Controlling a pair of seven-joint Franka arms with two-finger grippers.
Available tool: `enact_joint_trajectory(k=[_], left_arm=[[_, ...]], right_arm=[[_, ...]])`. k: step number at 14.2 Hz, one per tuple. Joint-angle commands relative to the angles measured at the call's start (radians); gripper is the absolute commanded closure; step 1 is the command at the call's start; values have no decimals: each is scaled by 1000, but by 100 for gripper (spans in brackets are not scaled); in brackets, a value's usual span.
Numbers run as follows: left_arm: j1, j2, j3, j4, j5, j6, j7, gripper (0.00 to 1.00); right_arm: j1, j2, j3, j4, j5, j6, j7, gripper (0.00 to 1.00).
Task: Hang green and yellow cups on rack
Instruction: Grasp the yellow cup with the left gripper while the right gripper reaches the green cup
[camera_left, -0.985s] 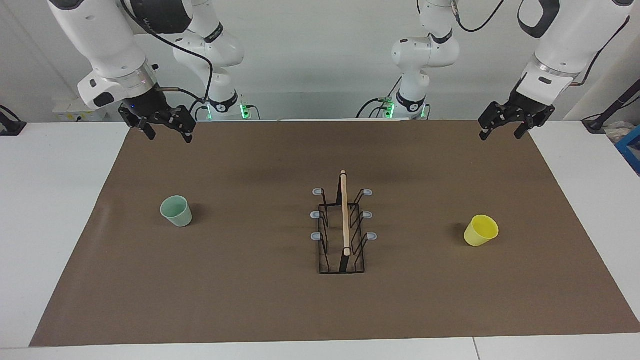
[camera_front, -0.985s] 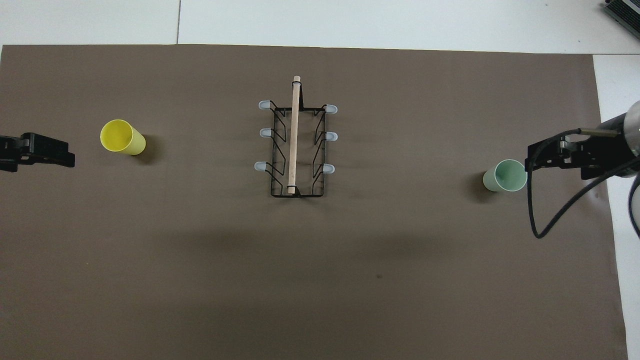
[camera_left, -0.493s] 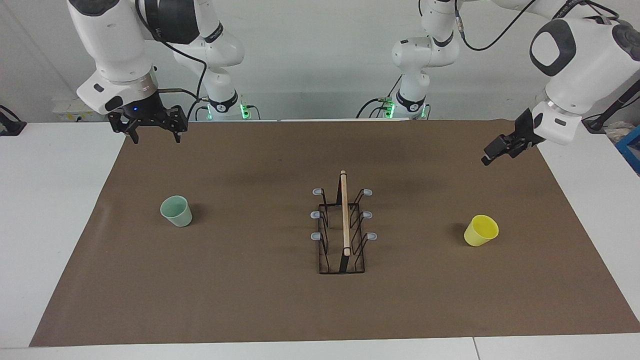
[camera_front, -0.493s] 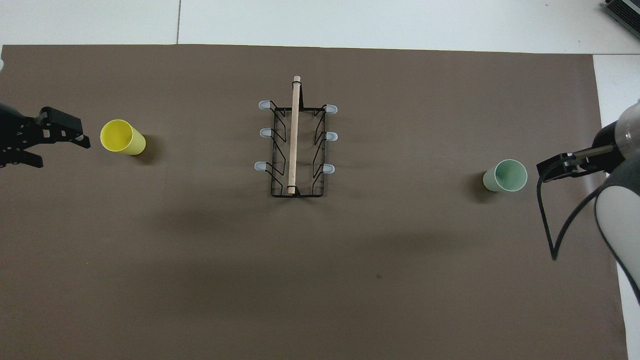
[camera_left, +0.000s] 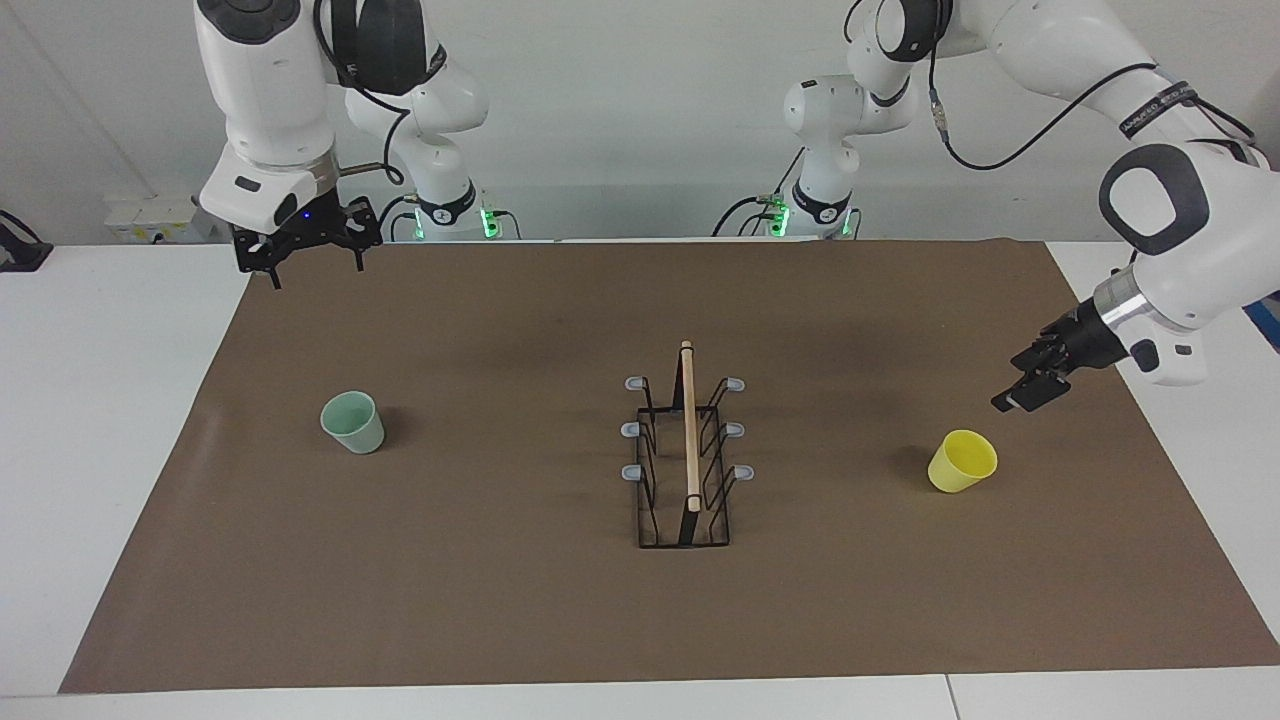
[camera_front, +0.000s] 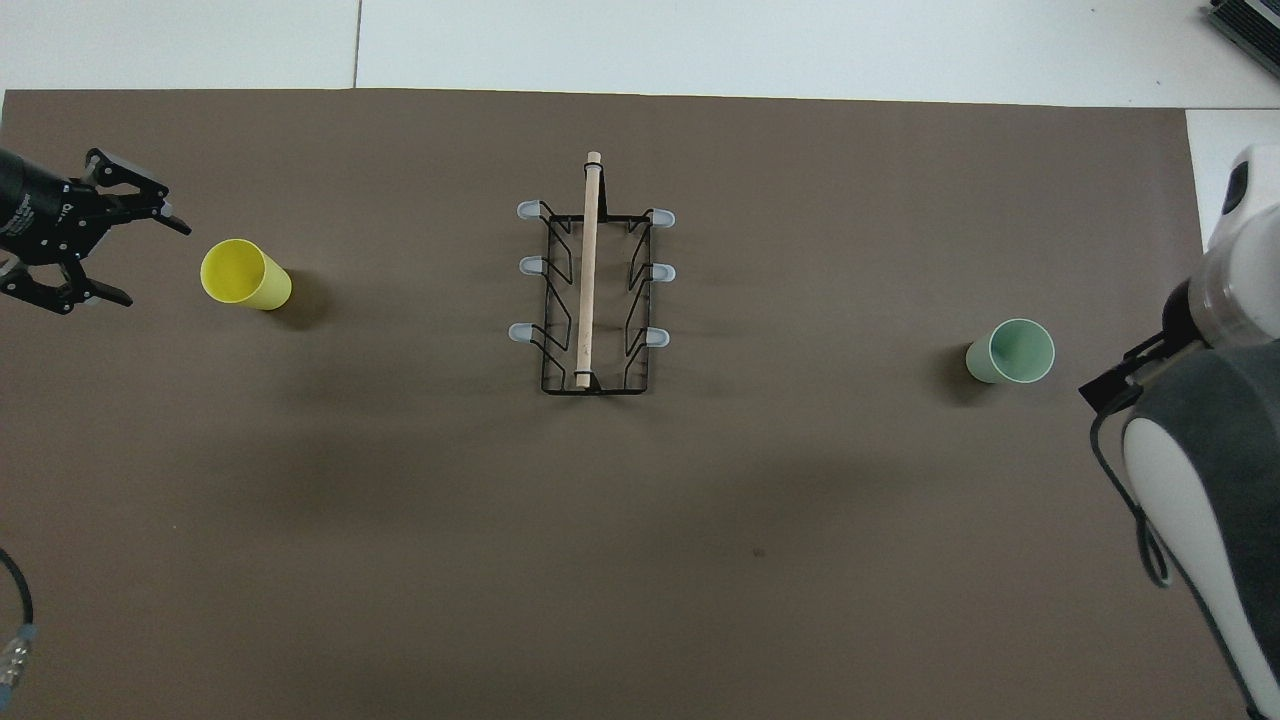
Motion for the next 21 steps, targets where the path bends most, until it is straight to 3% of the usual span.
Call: enact_joint_trajectory(k=[1,4,5,9,13,21], left_arm=[[31,166,9,151,-51,-25,-166,6],[75,267,8,226,-112,2,-310,6],[87,268,9,220,-156,38,-344,6],[153,314,15,211,-281,78,-473,6],[161,245,17,6,-332,158,-541,0],[150,127,15,-309,-532,314,-522,0]], right_arm=[[29,-30,2,-66,-95,22,-153,0],[25,-32,1,-169,-117,173,-291,0],[25,-32,-1,-195,-123,227,-340,0],[65,26,2,-207,-260,233,-361,0],[166,140,2,-221,-446,200,-359,0],[172,221,1,-361,-615,305,-344,0]])
